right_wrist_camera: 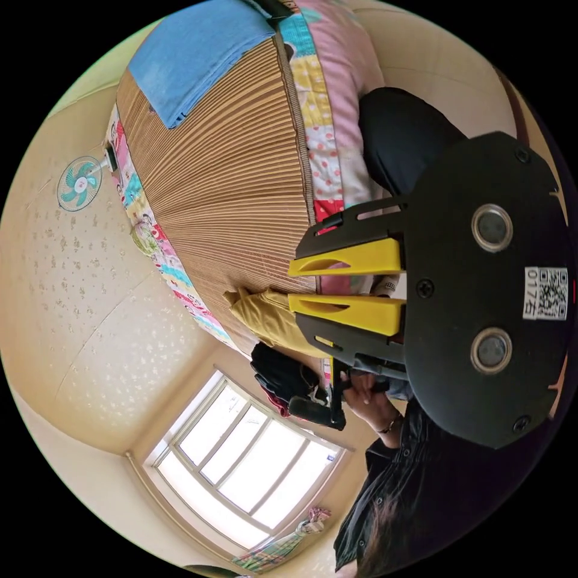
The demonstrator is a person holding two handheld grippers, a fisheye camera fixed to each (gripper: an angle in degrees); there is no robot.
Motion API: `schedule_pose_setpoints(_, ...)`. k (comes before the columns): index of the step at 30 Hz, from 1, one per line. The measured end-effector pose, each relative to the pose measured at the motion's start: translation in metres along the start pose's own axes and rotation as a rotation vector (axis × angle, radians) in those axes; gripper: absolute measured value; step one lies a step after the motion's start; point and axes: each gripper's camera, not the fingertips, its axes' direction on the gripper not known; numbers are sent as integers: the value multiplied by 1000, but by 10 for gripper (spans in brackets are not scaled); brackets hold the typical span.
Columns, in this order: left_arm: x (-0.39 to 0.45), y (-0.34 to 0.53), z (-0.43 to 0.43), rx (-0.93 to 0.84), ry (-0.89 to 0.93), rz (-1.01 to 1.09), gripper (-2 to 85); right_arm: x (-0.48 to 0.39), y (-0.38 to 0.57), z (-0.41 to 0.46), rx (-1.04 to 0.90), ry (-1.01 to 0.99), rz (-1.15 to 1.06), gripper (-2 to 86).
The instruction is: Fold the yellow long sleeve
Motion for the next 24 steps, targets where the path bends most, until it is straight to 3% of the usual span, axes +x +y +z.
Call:
schedule_pose_setpoints(4,31,23,-132,227,166,106,31,-26,-21,18,-43,-133,-204,67)
schedule_pose_setpoints(6,62,39,-213,361,106,167,30,-51,-40,37,-77,-178,-330,87)
schedule_pose_setpoints(12,131,70,-323,497,-113,299,32,-172,-103,138,-118,-175,-604,132)
schedule_pose_setpoints(17,140,96,-369,599,-131,220,29,-285,-103,233,-401,-150,-898,66)
schedule_pose_setpoints(19,146,112,-394,651,-186,204,24,-310,-109,193,-177,-11,-826,40)
schedule_pose_setpoints(22,171,141,-436,780,-260,252,8,-324,-132,74,185,-64,-664,30)
schedule_pose_setpoints(24,200,168,-468,1028,-105,446,-5,-348,-136,-4,369,-52,-658,26)
